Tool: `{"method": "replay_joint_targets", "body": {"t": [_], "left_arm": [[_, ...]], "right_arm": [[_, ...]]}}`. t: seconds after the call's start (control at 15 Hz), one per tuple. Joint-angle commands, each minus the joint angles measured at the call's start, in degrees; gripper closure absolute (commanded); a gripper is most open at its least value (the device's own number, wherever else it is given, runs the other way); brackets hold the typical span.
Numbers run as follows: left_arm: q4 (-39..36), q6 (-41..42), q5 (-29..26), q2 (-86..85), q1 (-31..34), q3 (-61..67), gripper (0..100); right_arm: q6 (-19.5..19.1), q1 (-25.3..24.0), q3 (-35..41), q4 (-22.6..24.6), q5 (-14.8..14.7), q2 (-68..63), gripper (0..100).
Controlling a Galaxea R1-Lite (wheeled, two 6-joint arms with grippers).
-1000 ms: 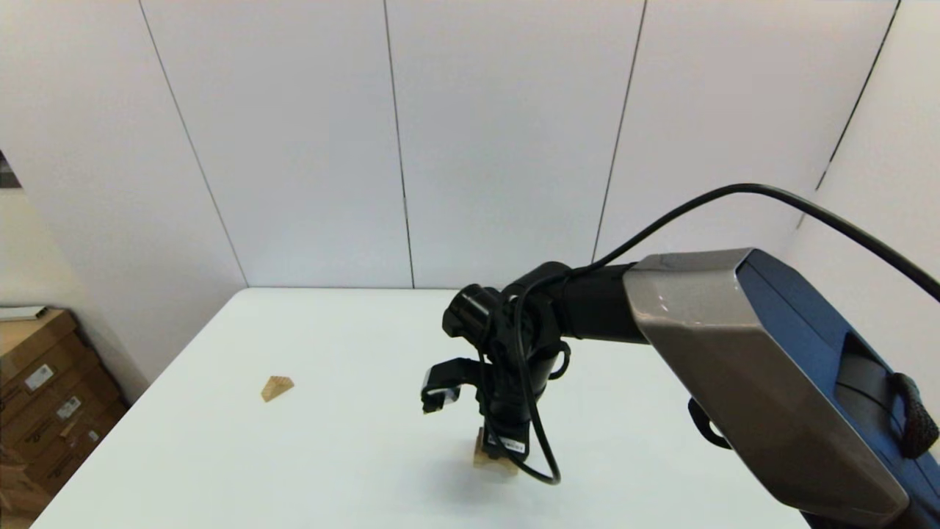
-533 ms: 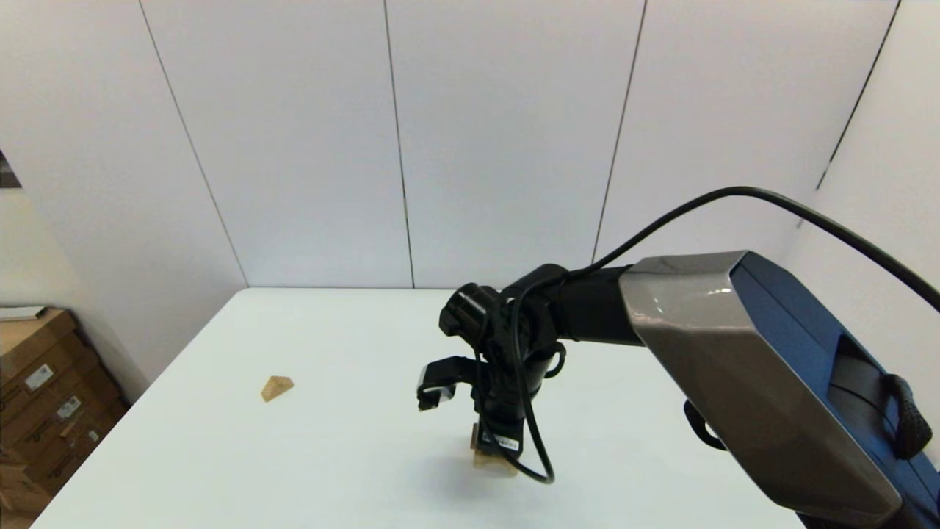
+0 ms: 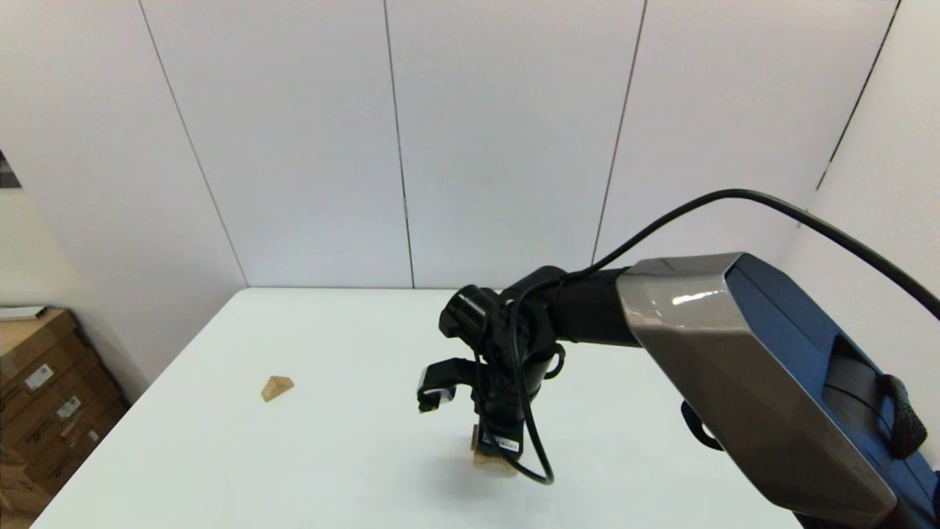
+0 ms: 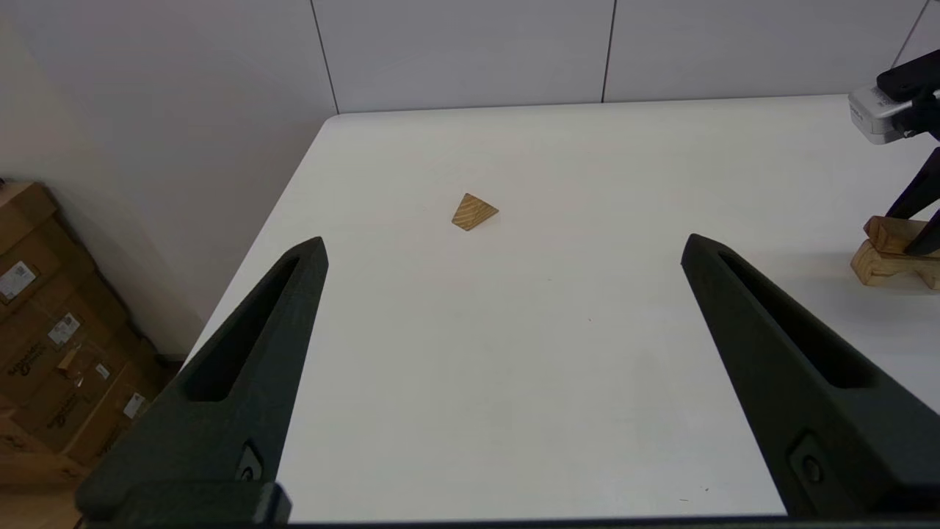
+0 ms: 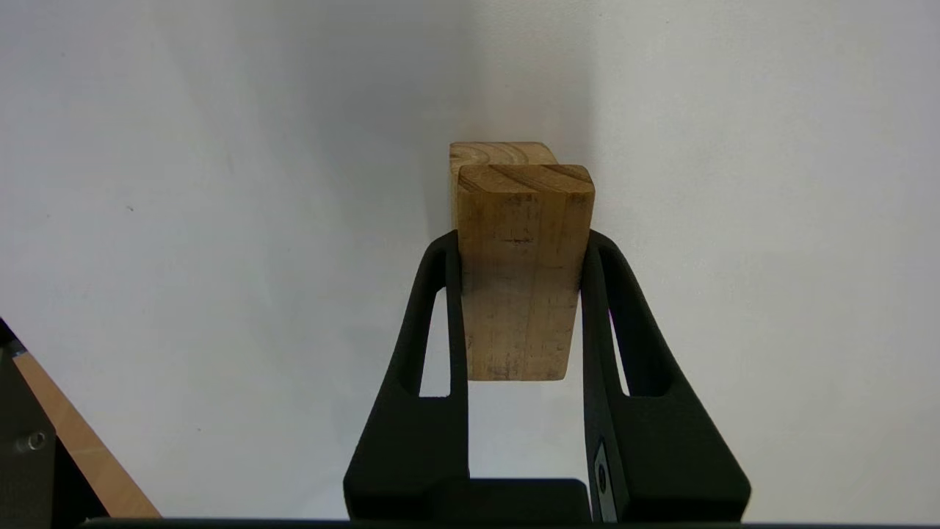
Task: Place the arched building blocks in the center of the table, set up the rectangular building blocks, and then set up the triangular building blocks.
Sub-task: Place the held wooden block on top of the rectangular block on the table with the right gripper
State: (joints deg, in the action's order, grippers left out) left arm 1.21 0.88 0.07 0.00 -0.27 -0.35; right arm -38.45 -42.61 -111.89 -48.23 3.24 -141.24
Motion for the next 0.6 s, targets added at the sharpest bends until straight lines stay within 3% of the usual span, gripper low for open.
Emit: {"method": "replay_joint_targets", "body": {"t": [0.07,0.6], "left_arm": [[0.02,0.0,0.01,0.09,0.0,0.0,0],[0.02,0.0,0.01,0.09,0.0,0.0,0]], "right_arm": [[-0.75,-0.02,0.0,-0.47,0.01,0.0,100],[-1.54,0.42,0.0,-0.47,0.01,0.18,100]]}}
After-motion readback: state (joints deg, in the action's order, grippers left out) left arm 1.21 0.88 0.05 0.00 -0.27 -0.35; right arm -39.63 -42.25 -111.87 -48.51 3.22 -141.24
